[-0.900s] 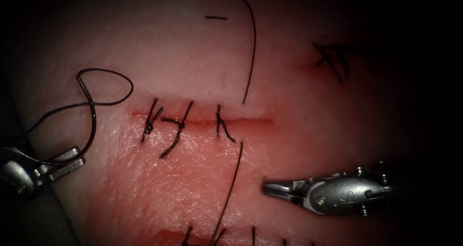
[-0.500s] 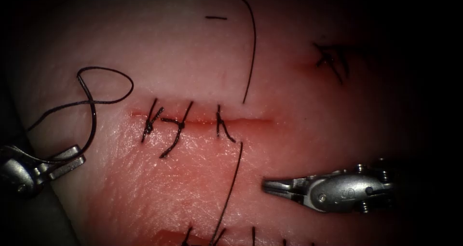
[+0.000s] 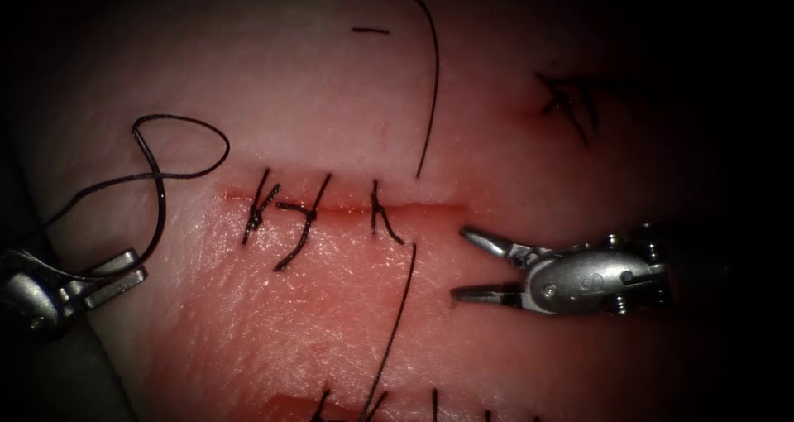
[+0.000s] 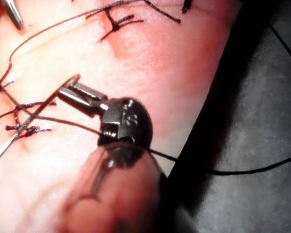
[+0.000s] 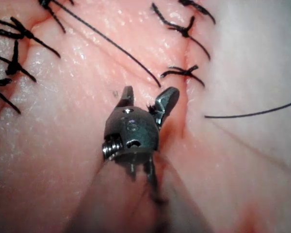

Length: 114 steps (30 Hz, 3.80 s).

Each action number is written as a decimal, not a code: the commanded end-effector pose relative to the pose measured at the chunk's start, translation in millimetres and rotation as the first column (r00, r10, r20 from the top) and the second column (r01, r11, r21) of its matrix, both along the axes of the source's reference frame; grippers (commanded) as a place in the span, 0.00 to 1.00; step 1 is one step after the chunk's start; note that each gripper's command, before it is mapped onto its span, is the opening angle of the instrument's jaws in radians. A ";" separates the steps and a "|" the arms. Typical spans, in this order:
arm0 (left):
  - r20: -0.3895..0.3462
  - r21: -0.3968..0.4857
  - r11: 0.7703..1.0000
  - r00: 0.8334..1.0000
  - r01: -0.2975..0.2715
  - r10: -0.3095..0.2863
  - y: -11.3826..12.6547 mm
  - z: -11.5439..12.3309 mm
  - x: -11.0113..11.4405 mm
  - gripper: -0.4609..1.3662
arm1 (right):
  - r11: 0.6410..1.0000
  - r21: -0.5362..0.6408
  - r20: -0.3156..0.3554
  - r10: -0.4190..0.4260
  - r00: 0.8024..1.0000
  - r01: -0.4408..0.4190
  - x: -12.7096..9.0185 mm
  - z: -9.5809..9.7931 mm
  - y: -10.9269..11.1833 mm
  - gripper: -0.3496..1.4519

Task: Wound Closure
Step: Pull the string through the cut with the right gripper

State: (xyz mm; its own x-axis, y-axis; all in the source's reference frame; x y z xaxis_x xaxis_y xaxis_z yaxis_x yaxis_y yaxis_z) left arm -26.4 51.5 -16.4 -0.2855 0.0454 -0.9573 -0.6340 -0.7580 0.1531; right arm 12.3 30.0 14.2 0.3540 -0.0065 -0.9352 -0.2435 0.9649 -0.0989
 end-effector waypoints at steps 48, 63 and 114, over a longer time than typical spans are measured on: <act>0.003 0.000 1.000 1.000 -0.008 0.008 -0.2 -0.1 0.6 0.06 | 0.979 -0.017 -0.025 -0.203 0.979 0.203 4.5 -0.7 -6.8 0.00; 0.004 0.000 1.000 1.000 -0.009 0.009 -0.1 0.0 0.5 0.06 | 0.965 -0.005 -0.052 -0.263 0.963 0.263 6.0 -5.9 -12.6 0.00; 0.006 -0.003 1.000 1.000 -0.010 0.010 -0.5 0.0 0.6 0.06 | 0.984 -0.040 -0.040 -0.173 0.984 0.171 4.3 -14.0 -19.3 0.89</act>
State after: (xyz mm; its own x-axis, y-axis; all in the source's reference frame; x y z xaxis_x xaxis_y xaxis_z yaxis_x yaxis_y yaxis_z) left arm -25.8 51.0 -16.4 -0.2802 0.0396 -0.9591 -0.6288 -0.7625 0.1522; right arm 16.0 11.1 0.1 0.3049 -0.0961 -0.9475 -0.0876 0.9879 -0.1284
